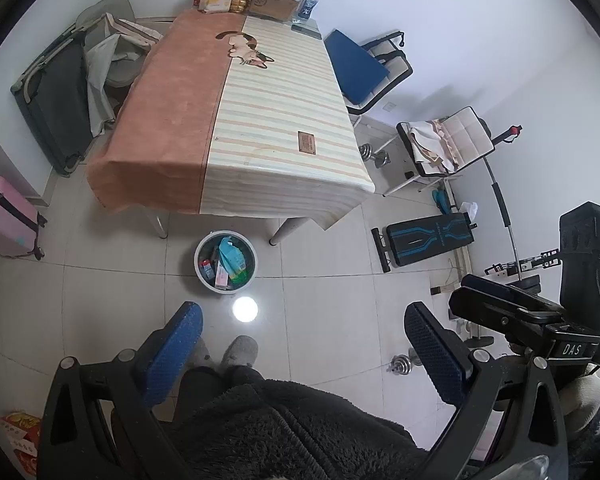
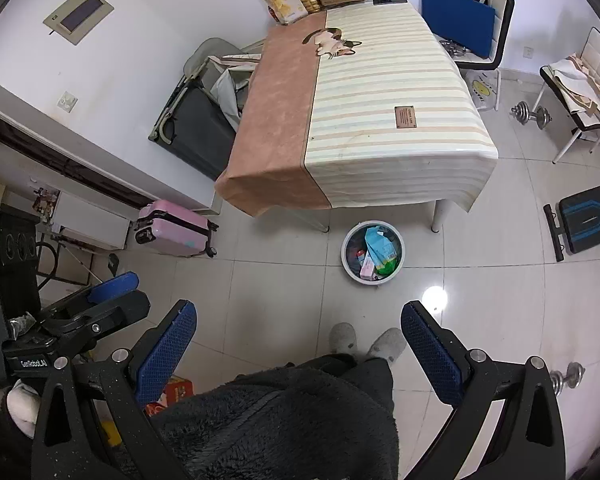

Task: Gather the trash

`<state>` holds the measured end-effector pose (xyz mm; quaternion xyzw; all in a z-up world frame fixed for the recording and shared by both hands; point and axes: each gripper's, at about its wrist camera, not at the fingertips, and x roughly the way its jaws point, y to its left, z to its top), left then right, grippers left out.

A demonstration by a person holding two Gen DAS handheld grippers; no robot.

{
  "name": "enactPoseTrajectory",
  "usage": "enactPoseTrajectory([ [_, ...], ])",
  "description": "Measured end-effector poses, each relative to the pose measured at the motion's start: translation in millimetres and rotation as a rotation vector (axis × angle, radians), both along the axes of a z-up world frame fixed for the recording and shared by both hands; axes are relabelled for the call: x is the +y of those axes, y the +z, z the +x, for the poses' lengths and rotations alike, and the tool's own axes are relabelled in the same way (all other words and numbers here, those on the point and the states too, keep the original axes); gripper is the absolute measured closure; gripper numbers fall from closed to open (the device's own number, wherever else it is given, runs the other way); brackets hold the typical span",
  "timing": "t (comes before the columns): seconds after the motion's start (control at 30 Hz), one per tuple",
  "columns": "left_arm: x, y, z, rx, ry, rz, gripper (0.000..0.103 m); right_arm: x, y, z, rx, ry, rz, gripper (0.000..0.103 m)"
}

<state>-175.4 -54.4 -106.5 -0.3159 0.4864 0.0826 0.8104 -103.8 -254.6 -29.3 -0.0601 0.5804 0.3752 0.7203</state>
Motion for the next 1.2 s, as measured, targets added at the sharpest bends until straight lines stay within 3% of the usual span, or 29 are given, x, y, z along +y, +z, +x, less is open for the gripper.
enactPoseTrajectory([
  [1.2,8,3,13,0.002,-0.006,-0.013,0.000,18,-2,18,0.013,-0.012,0.004,0.000],
])
